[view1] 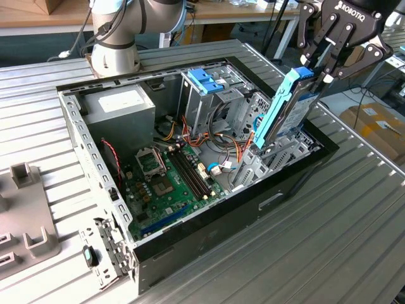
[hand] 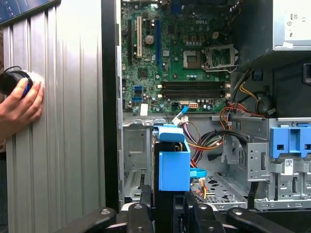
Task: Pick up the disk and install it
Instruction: 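Insert the disk into the insertion slot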
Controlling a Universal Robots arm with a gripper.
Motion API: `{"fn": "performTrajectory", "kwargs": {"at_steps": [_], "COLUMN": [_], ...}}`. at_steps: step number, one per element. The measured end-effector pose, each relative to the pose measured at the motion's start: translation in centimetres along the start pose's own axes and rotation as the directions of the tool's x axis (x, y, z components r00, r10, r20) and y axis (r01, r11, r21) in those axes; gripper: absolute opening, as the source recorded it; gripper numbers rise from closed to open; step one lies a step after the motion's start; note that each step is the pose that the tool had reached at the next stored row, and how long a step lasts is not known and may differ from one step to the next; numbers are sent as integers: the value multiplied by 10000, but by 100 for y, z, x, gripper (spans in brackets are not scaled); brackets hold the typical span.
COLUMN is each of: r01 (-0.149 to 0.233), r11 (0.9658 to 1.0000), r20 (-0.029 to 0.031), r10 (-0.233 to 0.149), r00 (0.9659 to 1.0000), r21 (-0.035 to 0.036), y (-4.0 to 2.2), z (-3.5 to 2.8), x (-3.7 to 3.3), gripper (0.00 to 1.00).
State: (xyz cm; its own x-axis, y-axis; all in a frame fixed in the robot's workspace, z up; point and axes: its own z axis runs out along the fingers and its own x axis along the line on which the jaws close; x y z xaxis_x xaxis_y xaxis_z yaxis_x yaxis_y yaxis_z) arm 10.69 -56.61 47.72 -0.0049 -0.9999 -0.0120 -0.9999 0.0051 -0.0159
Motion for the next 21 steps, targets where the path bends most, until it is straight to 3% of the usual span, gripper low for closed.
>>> {"fn": "performTrajectory", "kwargs": {"at_steps": [4, 10, 21], "r01": [0, 0, 1], "r11": [10000, 10000, 10000], "r20": [0, 0, -8], "r10": [0, 0, -1], "r00": [10000, 10000, 10000], "r21": [0, 0, 0], "y": [-34, -36, -35], "z": [33, 94, 130], "x": [0, 1, 1], "gripper": [35, 35, 35]}}
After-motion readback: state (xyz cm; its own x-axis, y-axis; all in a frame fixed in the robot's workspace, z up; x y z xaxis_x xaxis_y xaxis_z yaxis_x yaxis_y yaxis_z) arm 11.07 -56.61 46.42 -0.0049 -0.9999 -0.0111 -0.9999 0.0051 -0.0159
